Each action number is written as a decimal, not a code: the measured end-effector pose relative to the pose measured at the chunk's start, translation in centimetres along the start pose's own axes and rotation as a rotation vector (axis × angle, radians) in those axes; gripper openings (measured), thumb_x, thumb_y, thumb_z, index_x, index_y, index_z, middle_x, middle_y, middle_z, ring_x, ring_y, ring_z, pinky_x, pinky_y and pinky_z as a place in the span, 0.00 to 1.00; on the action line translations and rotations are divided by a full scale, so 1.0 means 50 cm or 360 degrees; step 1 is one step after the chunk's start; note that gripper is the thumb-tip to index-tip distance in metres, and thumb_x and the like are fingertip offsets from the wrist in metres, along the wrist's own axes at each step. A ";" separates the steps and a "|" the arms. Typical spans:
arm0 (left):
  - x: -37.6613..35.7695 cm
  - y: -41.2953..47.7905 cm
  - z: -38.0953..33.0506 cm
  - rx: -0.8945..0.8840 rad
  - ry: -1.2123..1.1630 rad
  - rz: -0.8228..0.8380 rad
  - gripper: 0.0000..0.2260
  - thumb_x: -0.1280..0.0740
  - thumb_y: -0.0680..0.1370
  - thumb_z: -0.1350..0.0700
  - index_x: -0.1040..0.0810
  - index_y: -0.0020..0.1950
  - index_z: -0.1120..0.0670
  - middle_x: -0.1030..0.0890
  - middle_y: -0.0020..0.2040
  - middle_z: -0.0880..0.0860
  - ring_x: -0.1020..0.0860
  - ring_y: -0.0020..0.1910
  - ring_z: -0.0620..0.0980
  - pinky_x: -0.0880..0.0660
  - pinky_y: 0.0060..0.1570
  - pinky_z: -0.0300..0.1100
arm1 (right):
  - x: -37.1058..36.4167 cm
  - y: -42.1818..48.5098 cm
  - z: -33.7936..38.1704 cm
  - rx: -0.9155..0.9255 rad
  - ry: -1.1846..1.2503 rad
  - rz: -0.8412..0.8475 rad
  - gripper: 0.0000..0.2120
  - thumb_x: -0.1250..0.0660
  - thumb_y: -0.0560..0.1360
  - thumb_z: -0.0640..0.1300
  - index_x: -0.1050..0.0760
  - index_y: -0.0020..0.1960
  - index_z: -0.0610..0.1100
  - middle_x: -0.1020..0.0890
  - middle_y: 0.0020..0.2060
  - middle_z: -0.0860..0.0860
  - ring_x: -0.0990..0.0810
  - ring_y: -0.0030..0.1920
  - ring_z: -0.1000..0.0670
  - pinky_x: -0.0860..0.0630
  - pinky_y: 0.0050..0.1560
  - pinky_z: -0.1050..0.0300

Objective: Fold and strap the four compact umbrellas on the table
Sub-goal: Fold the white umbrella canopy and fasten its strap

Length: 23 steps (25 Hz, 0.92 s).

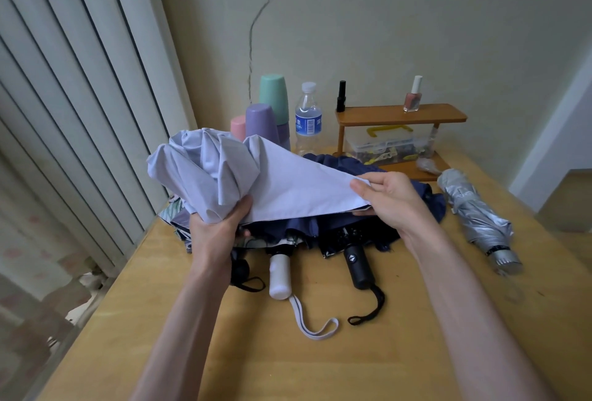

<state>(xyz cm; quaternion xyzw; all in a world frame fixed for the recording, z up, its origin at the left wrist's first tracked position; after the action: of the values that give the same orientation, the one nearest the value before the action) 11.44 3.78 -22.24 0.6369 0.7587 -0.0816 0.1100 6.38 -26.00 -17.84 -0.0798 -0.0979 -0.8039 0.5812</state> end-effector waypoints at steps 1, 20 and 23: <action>0.002 0.001 0.000 0.0005 0.0001 -0.0008 0.11 0.21 0.76 0.61 0.21 0.54 0.55 0.21 0.39 0.53 0.27 0.25 0.47 0.31 0.21 0.37 | 0.001 -0.004 0.003 -0.0013 -0.0043 0.0025 0.11 0.33 0.85 0.43 0.17 0.63 0.40 0.12 0.48 0.54 0.13 0.49 0.54 0.15 0.46 0.60; -0.079 -0.049 -0.044 -0.0036 0.0218 0.1154 0.32 0.18 0.68 0.39 0.23 0.62 0.58 0.20 0.40 0.42 0.25 0.35 0.39 0.30 0.33 0.31 | -0.133 -0.107 0.300 0.0479 0.0315 0.0597 0.13 0.33 0.81 0.39 0.23 0.38 0.45 0.23 0.35 0.52 0.24 0.38 0.56 0.28 0.42 0.62; -0.091 -0.069 -0.069 -0.0055 0.0457 0.1031 0.17 0.22 0.75 0.46 0.23 0.56 0.51 0.20 0.36 0.38 0.26 0.32 0.36 0.31 0.32 0.30 | -0.234 -0.057 0.373 0.0475 -0.0173 0.0539 0.12 0.29 0.75 0.49 0.19 0.36 0.44 0.20 0.33 0.52 0.21 0.37 0.51 0.25 0.46 0.55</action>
<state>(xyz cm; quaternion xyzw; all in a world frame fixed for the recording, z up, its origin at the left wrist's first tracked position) 8.56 -0.22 -17.74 0.8474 0.5264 0.0608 0.0333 7.57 -9.71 -2.82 -0.0514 -0.2319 -0.6659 0.7072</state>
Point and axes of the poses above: each hand's wrist, its own y-axis towards the middle knuckle, its own x-axis out of the back of the hand, z = x × y, the point moved 8 cm from there along y, towards the middle knuckle
